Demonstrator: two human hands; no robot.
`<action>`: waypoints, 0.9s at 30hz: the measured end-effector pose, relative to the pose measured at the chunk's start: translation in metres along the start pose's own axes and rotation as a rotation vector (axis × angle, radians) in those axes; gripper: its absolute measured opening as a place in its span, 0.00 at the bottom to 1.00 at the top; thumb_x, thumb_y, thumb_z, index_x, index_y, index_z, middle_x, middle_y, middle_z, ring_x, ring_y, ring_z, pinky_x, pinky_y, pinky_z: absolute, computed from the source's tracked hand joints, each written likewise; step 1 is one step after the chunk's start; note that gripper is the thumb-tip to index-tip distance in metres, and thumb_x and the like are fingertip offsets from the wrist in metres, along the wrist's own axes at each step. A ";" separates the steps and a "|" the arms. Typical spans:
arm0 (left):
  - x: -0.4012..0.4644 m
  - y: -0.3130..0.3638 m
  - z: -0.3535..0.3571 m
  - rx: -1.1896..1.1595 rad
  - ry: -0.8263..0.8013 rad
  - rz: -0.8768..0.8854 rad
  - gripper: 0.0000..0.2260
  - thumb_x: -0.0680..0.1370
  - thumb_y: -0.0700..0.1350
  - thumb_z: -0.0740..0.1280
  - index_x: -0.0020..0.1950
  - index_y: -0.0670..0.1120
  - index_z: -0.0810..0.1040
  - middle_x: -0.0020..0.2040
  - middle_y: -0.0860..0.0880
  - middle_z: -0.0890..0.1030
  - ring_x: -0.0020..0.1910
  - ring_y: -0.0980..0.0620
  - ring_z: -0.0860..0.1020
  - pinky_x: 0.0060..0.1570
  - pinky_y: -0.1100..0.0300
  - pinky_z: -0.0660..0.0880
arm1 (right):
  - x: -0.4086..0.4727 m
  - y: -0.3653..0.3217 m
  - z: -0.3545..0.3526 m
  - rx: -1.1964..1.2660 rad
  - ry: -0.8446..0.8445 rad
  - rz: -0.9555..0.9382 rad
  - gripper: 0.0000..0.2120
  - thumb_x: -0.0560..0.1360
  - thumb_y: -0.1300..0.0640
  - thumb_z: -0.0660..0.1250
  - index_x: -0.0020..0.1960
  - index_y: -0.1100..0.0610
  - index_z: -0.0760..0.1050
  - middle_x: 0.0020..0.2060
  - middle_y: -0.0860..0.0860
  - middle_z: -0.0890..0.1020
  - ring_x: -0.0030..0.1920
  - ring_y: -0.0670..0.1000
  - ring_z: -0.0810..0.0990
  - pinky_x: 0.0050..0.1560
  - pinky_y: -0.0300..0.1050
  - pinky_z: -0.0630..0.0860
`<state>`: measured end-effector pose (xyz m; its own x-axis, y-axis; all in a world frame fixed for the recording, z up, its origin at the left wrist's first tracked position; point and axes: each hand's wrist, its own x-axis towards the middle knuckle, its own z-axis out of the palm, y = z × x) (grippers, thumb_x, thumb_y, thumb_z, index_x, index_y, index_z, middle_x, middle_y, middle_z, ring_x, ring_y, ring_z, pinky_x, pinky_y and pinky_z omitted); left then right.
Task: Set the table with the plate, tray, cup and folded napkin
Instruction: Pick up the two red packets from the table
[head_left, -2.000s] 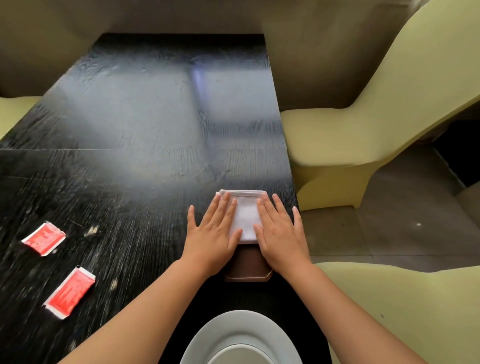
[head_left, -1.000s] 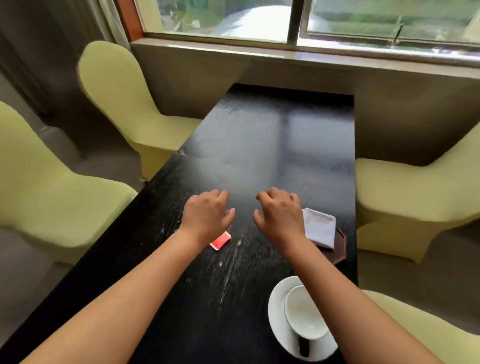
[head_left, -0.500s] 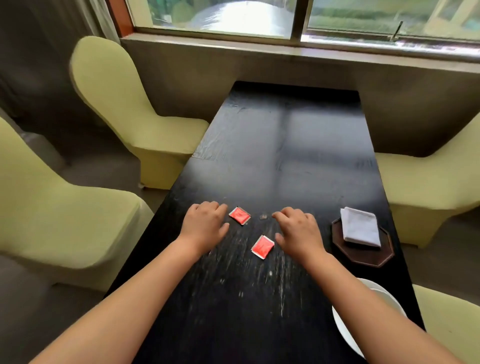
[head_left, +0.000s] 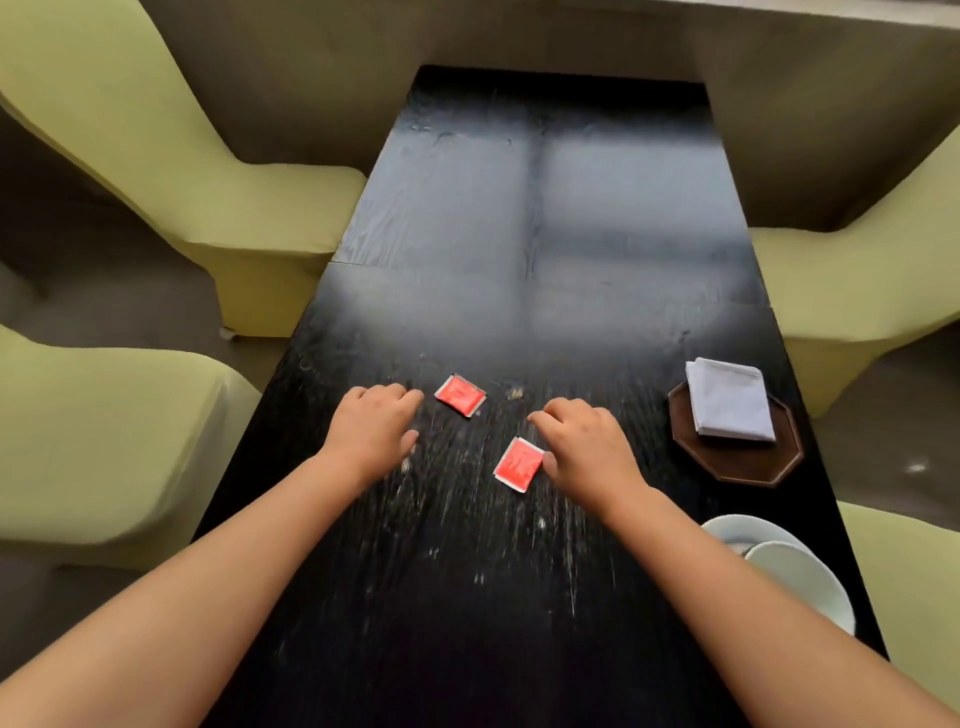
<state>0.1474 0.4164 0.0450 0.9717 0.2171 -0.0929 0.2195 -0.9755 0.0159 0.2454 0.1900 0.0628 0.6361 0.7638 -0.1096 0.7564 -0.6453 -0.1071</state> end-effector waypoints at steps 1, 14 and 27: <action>0.005 -0.001 0.005 0.003 -0.005 0.006 0.17 0.76 0.50 0.63 0.63 0.48 0.70 0.57 0.49 0.78 0.56 0.47 0.75 0.57 0.54 0.68 | 0.002 0.003 0.004 -0.003 0.000 -0.011 0.15 0.73 0.60 0.63 0.60 0.56 0.71 0.57 0.53 0.76 0.55 0.56 0.73 0.51 0.48 0.67; 0.098 0.006 0.076 0.018 -0.074 0.155 0.21 0.78 0.47 0.59 0.71 0.48 0.65 0.69 0.47 0.70 0.67 0.47 0.69 0.63 0.52 0.64 | 0.029 0.033 0.091 -0.125 -0.135 -0.369 0.20 0.74 0.63 0.60 0.65 0.55 0.66 0.66 0.53 0.70 0.63 0.56 0.69 0.58 0.51 0.68; 0.099 0.013 0.084 -0.210 -0.059 -0.010 0.20 0.73 0.47 0.67 0.64 0.45 0.73 0.59 0.42 0.73 0.59 0.41 0.71 0.56 0.48 0.69 | 0.028 0.042 0.099 -0.168 -0.089 -0.463 0.13 0.77 0.61 0.56 0.59 0.55 0.72 0.59 0.50 0.77 0.54 0.55 0.76 0.54 0.50 0.72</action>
<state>0.2395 0.4223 -0.0473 0.9640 0.2180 -0.1521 0.2482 -0.9431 0.2214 0.2795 0.1826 -0.0429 0.2174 0.9606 -0.1729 0.9751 -0.2216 -0.0048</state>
